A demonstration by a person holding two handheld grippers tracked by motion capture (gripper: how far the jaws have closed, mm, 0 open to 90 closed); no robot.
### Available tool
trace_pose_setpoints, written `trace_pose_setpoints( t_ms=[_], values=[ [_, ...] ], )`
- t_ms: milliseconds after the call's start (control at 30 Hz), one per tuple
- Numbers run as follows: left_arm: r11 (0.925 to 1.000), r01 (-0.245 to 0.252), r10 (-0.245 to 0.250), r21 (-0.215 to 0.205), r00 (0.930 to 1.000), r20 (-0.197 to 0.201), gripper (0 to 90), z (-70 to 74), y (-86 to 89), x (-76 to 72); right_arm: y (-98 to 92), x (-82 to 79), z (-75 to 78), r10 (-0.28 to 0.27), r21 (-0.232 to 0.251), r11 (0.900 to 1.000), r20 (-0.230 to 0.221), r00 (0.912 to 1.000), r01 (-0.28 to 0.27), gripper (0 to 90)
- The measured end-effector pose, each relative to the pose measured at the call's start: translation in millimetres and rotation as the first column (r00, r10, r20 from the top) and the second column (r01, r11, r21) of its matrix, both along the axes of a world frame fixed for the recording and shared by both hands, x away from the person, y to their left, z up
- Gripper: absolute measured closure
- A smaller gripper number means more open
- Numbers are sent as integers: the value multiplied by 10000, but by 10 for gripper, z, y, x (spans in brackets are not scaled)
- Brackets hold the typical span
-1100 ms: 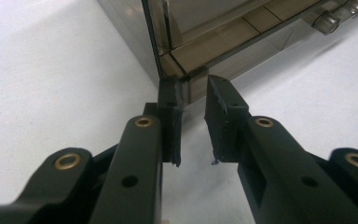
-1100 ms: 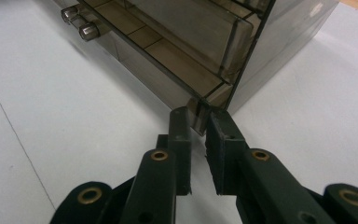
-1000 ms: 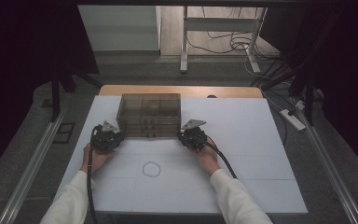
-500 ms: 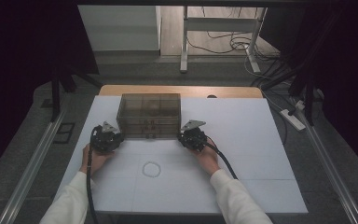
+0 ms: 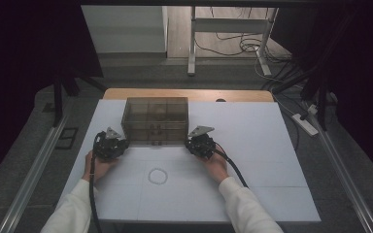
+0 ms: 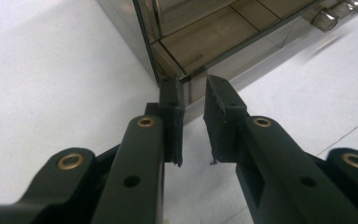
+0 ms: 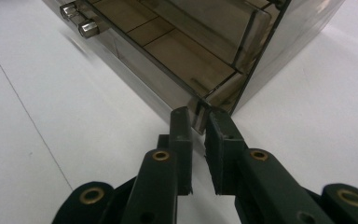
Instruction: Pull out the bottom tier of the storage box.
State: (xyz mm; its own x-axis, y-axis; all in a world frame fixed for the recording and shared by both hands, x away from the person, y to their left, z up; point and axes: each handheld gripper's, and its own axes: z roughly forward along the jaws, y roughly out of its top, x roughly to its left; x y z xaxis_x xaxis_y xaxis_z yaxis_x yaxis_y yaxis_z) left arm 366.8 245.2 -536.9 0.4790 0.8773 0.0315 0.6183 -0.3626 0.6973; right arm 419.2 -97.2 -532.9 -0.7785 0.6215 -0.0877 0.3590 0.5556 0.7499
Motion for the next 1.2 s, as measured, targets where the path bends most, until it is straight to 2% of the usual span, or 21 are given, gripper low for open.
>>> trace_pose_setpoints(
  t_ms=[1200],
  values=[
    [9997,195,-194,138,9998,-27,766,24,-1,-133,-1,-139,33,40,-140,9999,4,10000,-40,804]
  ],
)
